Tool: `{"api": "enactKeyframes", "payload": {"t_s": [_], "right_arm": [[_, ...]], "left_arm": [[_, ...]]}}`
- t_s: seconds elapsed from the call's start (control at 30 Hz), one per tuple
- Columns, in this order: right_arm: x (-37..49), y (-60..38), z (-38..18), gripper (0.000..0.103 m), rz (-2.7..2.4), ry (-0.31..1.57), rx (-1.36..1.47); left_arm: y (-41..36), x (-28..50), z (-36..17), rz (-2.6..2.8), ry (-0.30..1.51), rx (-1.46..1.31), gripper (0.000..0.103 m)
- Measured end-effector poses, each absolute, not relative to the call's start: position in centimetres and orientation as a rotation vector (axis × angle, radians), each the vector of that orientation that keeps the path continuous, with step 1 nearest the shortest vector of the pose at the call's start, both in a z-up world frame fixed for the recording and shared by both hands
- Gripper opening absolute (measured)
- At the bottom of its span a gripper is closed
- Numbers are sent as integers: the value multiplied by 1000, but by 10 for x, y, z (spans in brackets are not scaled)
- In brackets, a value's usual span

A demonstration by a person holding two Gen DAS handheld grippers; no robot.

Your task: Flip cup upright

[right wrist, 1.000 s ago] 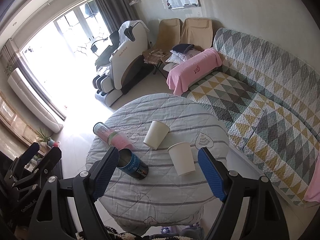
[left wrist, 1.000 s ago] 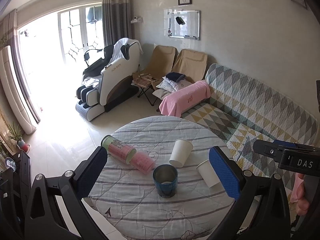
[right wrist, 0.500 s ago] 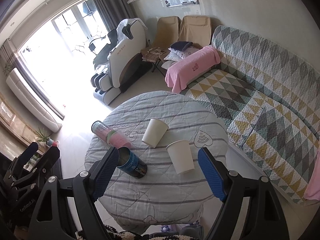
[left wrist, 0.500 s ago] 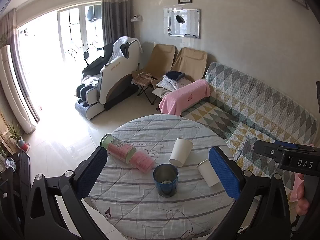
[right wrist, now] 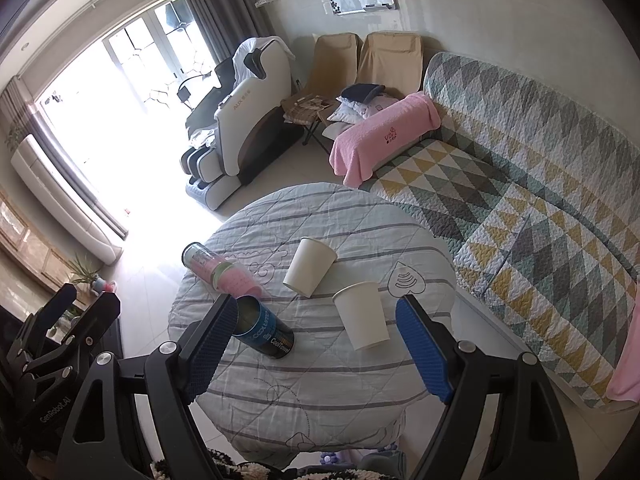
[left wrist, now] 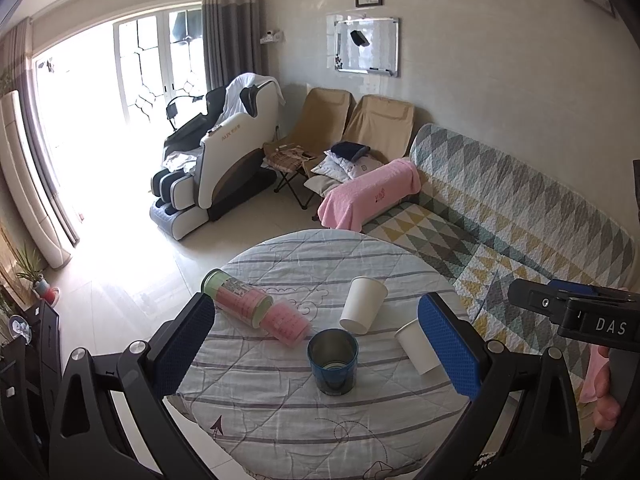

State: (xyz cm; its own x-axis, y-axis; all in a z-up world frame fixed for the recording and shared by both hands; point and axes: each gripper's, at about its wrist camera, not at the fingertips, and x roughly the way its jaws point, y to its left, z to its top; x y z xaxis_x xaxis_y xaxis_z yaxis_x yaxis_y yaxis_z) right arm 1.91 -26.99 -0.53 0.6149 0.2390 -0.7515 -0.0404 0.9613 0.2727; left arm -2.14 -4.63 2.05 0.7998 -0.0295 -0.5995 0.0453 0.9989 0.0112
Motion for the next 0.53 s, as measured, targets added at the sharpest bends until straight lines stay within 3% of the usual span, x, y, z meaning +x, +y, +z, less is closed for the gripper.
{"api": "enactKeyframes", "payload": {"t_s": [0.53], "right_arm": [[19, -270, -4, 83, 164, 899, 238]], "left_arm": [[-46, -21, 20, -38, 641, 14, 103]]}}
